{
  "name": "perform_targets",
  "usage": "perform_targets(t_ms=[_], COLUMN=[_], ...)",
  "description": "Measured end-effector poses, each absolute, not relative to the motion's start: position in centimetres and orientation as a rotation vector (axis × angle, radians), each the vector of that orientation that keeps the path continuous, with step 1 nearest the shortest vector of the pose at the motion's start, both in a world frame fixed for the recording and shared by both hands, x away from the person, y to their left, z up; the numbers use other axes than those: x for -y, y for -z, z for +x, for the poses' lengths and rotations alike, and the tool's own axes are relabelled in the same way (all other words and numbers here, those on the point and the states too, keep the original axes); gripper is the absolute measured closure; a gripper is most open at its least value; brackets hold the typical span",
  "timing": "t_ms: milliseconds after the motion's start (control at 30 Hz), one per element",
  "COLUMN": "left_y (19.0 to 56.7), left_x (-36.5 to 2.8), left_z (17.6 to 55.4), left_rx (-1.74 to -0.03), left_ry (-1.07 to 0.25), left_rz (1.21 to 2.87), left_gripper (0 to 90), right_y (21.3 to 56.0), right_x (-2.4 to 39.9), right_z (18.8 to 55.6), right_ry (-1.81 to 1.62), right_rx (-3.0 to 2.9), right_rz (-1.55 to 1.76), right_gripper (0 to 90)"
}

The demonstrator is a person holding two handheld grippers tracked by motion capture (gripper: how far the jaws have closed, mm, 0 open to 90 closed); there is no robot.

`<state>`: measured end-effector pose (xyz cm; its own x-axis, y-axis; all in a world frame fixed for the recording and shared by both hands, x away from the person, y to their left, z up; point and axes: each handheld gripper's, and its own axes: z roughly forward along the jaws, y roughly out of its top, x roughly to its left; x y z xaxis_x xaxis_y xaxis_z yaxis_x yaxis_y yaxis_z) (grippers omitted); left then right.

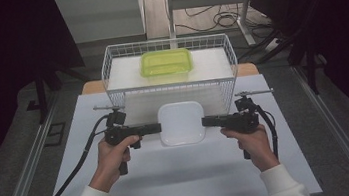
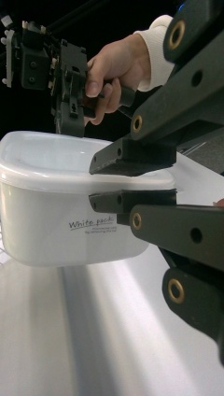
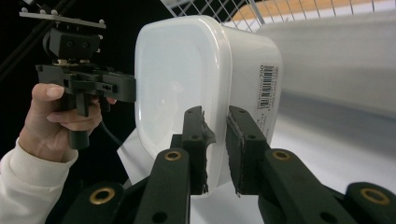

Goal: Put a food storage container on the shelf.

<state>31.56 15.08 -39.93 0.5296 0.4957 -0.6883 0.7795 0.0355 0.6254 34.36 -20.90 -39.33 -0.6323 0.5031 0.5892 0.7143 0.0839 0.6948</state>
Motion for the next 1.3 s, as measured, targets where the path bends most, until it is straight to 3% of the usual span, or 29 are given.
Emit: perform_targets(t_ms=[1300], left_y=[30.8], left_x=[-17.1], left_z=[34.4], left_rx=[-1.018], left_ry=[0.175], left_rz=[1.582], left_gripper=[81.1], right_y=[30.7], right_x=[19.0], right_z=[37.4], right_ry=[1.757], right_rx=[2.184], right_rz=[-1.144], right_gripper=[77.6])
